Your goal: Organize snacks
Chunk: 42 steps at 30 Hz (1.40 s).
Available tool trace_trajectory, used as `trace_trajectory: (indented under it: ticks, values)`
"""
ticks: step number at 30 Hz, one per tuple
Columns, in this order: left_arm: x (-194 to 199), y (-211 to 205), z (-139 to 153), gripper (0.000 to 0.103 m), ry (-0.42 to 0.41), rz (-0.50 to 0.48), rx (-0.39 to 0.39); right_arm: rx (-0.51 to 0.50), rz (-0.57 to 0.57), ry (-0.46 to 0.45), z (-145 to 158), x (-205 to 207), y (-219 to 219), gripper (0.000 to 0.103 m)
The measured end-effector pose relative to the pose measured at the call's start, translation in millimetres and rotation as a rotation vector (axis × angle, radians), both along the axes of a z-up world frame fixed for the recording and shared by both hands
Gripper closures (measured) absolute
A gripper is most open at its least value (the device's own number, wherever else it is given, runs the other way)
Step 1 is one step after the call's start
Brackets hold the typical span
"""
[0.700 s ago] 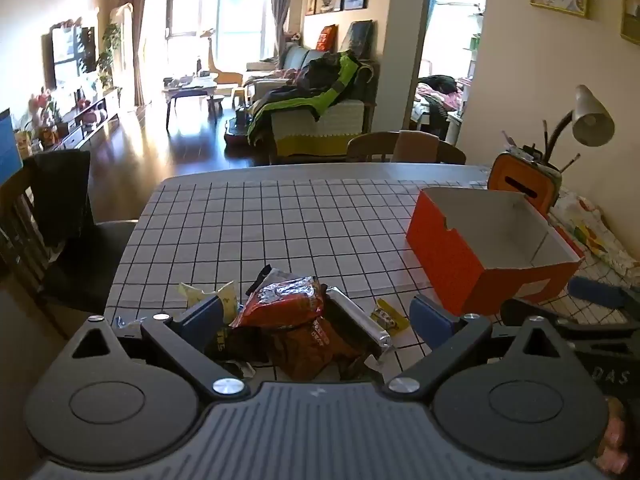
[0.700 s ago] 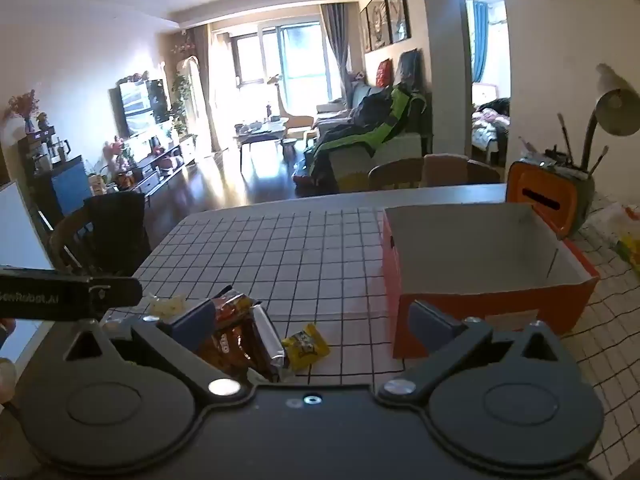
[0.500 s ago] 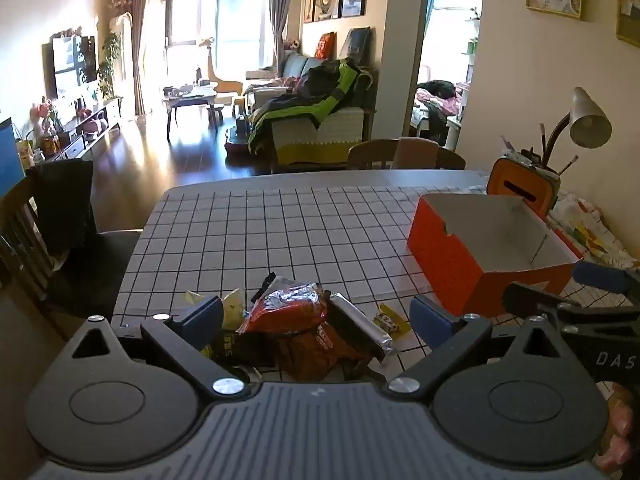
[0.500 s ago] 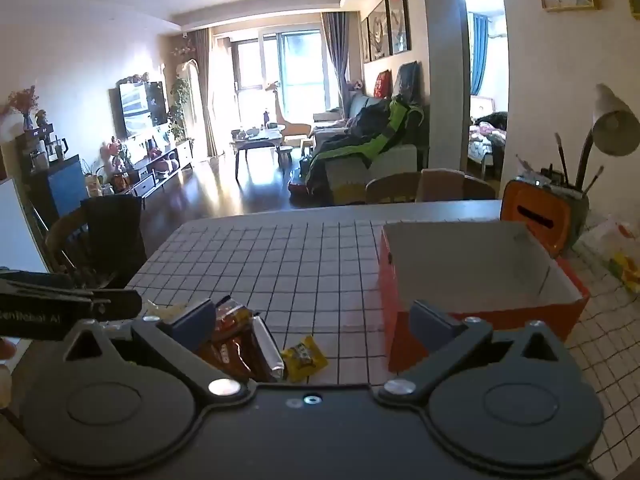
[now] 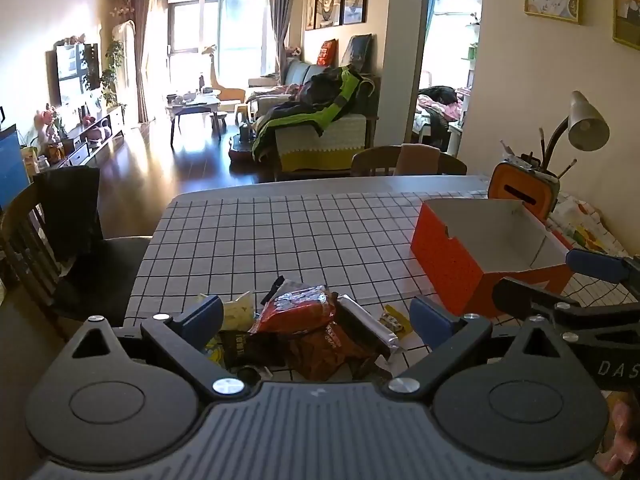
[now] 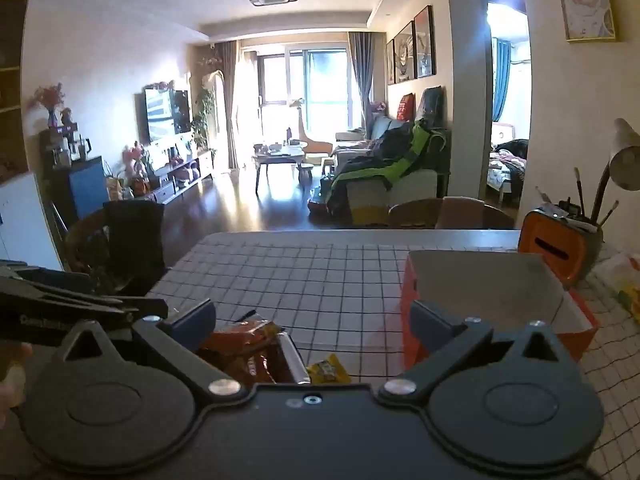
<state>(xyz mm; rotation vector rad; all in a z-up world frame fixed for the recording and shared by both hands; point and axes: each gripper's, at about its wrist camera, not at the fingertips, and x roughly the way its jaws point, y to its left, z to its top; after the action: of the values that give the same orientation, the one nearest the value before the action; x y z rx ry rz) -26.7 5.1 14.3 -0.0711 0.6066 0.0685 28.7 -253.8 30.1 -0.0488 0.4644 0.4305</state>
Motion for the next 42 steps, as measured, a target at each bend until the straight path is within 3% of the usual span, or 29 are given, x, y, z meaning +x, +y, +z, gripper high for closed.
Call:
trace_trajectory:
  ticks: [13, 42]
  values:
    - [-7, -3, 3, 0.003, -0.008, -0.003, 0.000, 0.057, -0.047, 0.049, -3, -6, -10, 0.000]
    - [-12, 2, -3, 0.003, 0.012, 0.010, -0.031, 0.015, -0.012, 0.091, -4, -9, -4, 0.000]
